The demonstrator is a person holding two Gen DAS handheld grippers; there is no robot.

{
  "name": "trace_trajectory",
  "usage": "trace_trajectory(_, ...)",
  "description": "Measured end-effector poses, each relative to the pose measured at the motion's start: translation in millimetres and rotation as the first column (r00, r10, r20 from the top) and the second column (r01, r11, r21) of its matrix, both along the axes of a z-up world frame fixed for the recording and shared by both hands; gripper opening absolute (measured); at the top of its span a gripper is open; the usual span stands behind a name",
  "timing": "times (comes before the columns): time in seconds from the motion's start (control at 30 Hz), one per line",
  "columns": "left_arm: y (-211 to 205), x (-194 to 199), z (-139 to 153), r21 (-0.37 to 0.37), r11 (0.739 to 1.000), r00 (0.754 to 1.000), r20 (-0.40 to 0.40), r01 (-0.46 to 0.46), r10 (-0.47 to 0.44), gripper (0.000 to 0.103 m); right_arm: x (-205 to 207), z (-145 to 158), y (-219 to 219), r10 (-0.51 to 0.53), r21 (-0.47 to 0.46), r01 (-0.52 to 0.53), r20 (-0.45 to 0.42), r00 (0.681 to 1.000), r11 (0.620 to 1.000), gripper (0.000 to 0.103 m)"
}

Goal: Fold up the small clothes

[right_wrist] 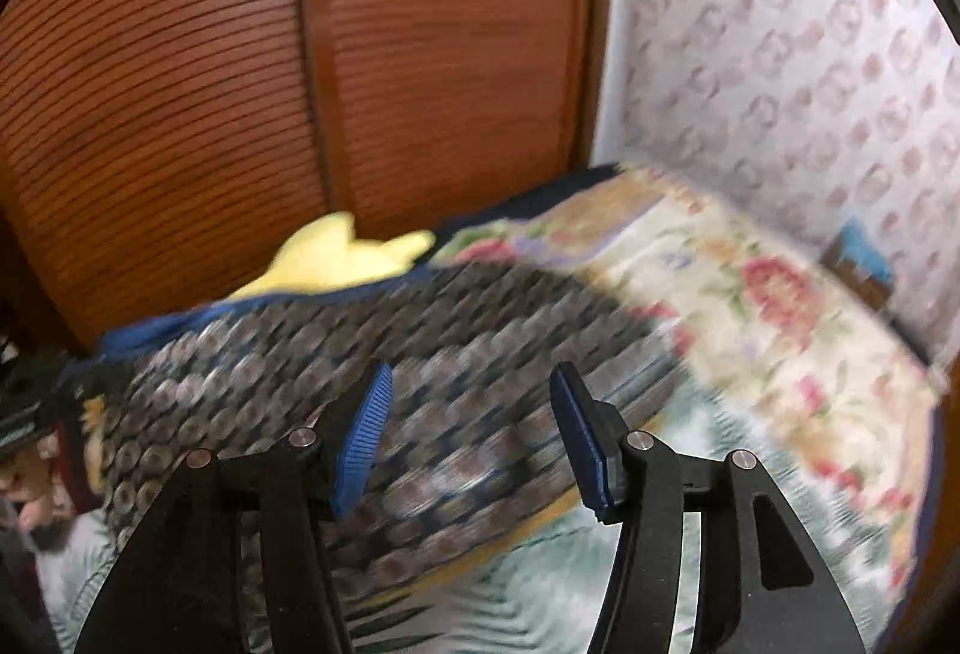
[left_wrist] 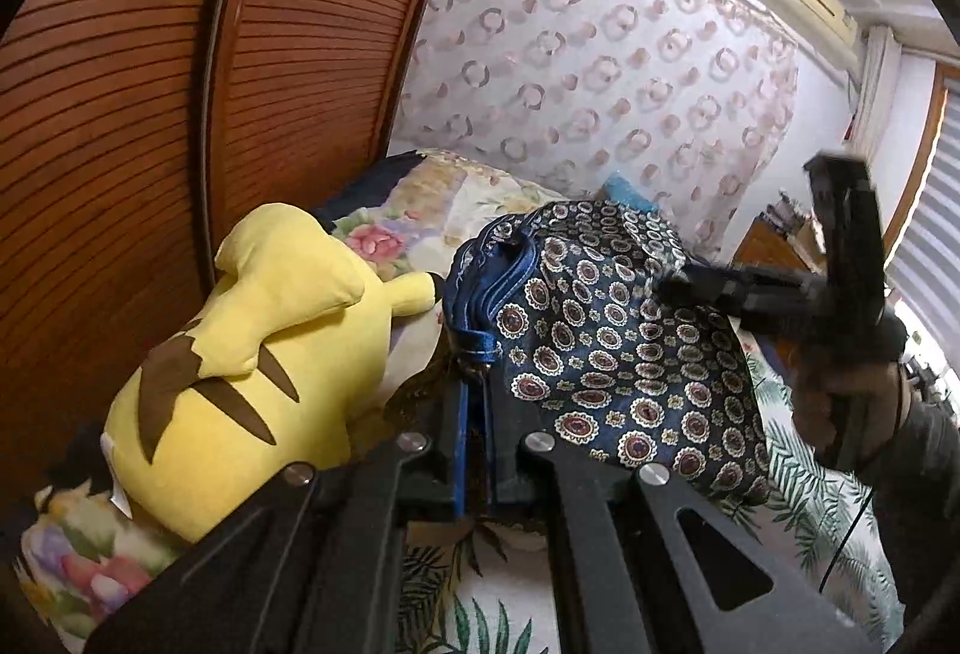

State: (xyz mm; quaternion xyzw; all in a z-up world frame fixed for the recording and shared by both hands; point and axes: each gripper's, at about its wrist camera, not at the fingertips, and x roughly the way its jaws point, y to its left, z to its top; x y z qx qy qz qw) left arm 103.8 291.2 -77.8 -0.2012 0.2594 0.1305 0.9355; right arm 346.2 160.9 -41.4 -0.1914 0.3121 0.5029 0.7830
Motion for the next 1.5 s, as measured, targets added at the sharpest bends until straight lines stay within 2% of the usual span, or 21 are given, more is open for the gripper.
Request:
trace_trajectory(0.13, -5.7, 2.5, 0.0, 0.029, 1.0, 0.999, -0.034, 0.004, -0.003, 0.002, -11.4, -34.9, 3.7, -0.009, -0.051, 0.009, -0.007, 1.0, 0.999, 0.056)
trace_trajectory(0.3, -14.1, 0.4, 3.9, 0.064, 0.998, 0.998, -0.058, 0.009, -0.005, 0.003, -9.1, -44.0, -4.5, -0.041, -0.004, 0.041, -0.024, 0.999, 0.999, 0.057)
trace_trajectory(0.5, -27.3, -12.3, 15.7, 0.123, 0.992, 0.998, -0.055, 0.02, -0.013, 0.003, -25.2, -30.7, -19.3, -0.116, 0.003, 0.116, 0.002, 0.993, 0.993, 0.057)
trace_trajectory(0.8, -60.0, -38.7, 37.2, 0.177, 0.982, 0.998, -0.017, 0.062, -0.06, 0.004, -66.7, -2.9, -81.4, -0.208, 0.061, 0.205, 0.047, 0.977, 0.977, 0.057)
trace_trajectory(1.0, -93.8, -45.8, 41.6, 0.213, 0.97, 0.993, -0.033, 0.122, -0.118, 0.006, -101.2, 19.9, -127.2, -0.273, 0.108, 0.267, 0.049, 0.961, 0.958, 0.057)
trace_trajectory(1.13, -122.5, -47.4, 43.4, 0.231, 0.954, 0.982, -0.034, 0.189, -0.187, 0.006, -122.8, 30.0, -154.5, -0.318, 0.135, 0.309, 0.052, 0.947, 0.942, 0.064)
trace_trajectory(1.27, -154.5, -44.9, 44.3, 0.255, 0.941, 0.975, -0.053, 0.223, -0.216, 0.011, -147.4, 37.0, -183.7, -0.362, 0.159, 0.348, 0.075, 0.929, 0.924, 0.08)
trace_trajectory(1.37, -174.7, -41.9, 44.9, 0.243, 0.933, 0.965, -0.057, 0.264, -0.258, 0.012, -162.4, 37.1, -204.9, -0.393, 0.171, 0.377, 0.076, 0.916, 0.91, 0.087)
trace_trajectory(1.5, -198.9, -40.5, 51.2, 0.243, 0.928, 0.959, -0.043, 0.281, -0.279, 0.015, -182.9, 38.1, -239.3, -0.455, 0.191, 0.435, 0.077, 0.887, 0.88, 0.088)
